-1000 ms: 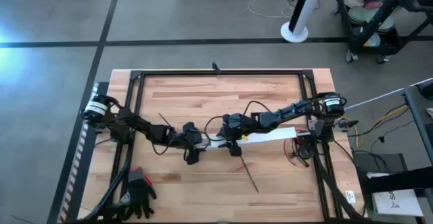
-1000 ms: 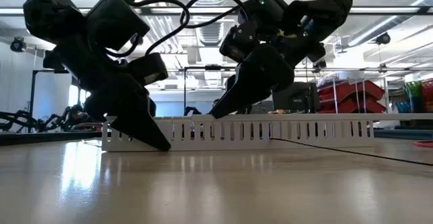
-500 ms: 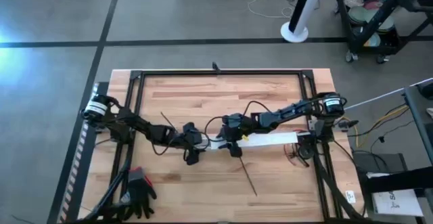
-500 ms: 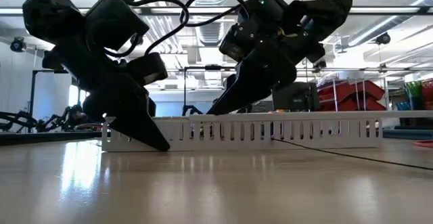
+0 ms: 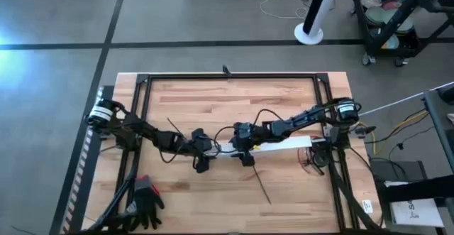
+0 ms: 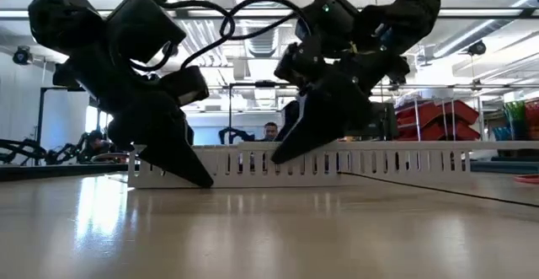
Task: Ziptie cables
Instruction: Close the white cable duct
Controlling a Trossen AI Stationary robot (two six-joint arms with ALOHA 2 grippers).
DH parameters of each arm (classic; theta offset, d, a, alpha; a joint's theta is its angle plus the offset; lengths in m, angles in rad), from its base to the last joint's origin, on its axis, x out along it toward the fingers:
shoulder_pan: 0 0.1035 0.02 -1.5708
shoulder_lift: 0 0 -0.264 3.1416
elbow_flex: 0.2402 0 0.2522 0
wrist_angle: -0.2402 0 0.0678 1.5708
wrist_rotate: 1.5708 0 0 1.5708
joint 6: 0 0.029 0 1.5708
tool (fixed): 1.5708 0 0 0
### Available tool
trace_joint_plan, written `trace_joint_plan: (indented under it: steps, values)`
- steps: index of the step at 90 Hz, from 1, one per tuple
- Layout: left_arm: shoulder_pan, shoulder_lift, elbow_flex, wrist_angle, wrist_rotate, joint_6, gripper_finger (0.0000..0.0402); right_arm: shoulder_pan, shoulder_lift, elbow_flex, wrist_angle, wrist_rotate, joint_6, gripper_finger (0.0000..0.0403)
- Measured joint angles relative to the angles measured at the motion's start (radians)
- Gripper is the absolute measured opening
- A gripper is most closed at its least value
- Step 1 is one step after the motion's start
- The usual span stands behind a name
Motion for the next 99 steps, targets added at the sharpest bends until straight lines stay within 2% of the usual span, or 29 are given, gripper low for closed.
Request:
trace_joint_plan:
  steps: [15,40,68,99]
  values:
    - [0.000,0.000,0.000,0.001,0.000,0.000,0.0232,0.002,-0.002,0.000,0.009,0.012,0.006,0.0269]
    - [0.001,0.000,0.000,0.000,0.005,0.000,0.0221,0.004,-0.004,0.010,0.015,0.021,0.026,0.0246]
    - [0.001,0.000,0.000,0.000,0.008,0.001,0.0223,0.003,-0.004,0.021,0.015,0.039,0.052,0.0247]
    - [0.002,0.000,0.000,0.001,0.012,0.008,0.0228,0.004,0.002,0.036,-0.001,0.045,0.090,0.0230]
